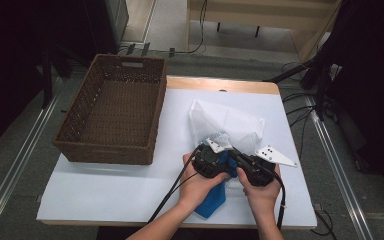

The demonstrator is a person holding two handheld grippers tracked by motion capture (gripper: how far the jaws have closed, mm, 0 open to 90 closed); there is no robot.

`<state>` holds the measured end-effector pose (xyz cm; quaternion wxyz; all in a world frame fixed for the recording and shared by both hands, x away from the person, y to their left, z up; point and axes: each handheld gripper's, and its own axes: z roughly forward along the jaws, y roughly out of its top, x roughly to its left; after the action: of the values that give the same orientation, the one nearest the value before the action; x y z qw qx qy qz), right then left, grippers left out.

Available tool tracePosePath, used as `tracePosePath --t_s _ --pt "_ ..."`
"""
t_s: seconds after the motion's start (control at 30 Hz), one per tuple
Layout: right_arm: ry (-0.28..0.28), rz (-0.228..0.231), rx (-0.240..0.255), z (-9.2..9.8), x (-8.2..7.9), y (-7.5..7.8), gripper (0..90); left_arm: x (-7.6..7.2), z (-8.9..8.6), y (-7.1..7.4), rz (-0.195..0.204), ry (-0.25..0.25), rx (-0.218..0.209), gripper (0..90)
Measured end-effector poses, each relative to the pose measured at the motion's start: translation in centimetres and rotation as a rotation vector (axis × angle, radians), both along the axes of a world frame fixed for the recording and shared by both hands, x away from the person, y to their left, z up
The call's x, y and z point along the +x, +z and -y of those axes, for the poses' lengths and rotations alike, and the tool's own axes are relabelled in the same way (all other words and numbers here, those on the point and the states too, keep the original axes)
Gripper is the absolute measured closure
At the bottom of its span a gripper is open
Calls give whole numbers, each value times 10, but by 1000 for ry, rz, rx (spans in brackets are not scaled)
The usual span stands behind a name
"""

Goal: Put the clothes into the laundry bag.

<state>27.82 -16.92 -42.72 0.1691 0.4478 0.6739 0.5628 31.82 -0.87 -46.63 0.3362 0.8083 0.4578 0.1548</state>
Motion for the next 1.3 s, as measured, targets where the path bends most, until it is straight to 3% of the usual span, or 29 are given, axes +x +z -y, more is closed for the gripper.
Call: tracePosePath --t_s 0.07,0.1,0.2,0.27,0.3,0.33,0.37,0.4,0.43,0.47,0.57,0.7,0.8,0.87,0.93,0.97,1.0,1.03,1.07,1.1,1.17,1.2,1.3 --pt "1 2 8 0 0 0 900 1 -2 3 -2 13 -40 673" --pt "-1 1 10 0 0 1 900 2 -5 5 -15 11 -89 734" --pt "0 7 23 1 -1 2 900 0 -12 14 39 65 -195 785" --pt "1 11 29 1 -2 4 900 -5 -22 21 164 177 -307 786" --pt "4 15 28 0 -3 6 900 -6 -26 24 238 238 -336 785" --pt "15 23 25 -2 -4 7 900 -3 -26 23 243 250 -325 774" --pt "19 25 22 -4 -5 8 900 3 -24 21 189 229 -309 733" --pt "21 30 16 -5 -5 8 900 13 -21 13 72 173 -284 679" --pt "24 21 11 -7 -4 7 900 16 -20 7 19 135 -256 647" --pt "23 15 3 -7 -3 5 900 17 -20 2 -9 112 -245 608" --pt "12 -7 8 -4 0 -1 900 12 -26 4 -35 51 -255 452" --pt "2 -14 14 -1 2 -4 900 -4 -35 17 -8 -18 -237 309" --pt "2 -20 9 -2 3 -5 900 -20 -45 26 12 -36 -209 260" --pt "3 -24 6 -4 3 -7 900 -26 -49 24 -11 -33 -159 231" --pt "6 -31 0 -6 3 -9 900 -30 -48 14 -66 -47 -107 212" --pt "8 -28 -6 -6 3 -9 900 -31 -45 6 -91 -59 -55 209" --pt "11 -30 -7 -8 3 -10 900 -33 -43 0 -77 -63 -25 233" --pt "11 -30 -13 -9 3 -10 900 -36 -42 -1 -33 -55 3 260" --pt "13 -33 -15 -11 3 -11 900 -38 -42 0 -12 -42 5 396" --pt "14 -32 -20 -12 3 -11 900 -37 -43 2 -29 -52 -28 570" --pt "21 -33 -24 -14 2 -11 900 -36 -43 6 -17 -48 -88 804" --pt "24 -33 -22 -15 2 -11 900 -35 -43 9 -10 -54 -113 852" --pt "43 -16 -26 -20 -2 -4 900 -29 -42 18 16 -65 -209 871"
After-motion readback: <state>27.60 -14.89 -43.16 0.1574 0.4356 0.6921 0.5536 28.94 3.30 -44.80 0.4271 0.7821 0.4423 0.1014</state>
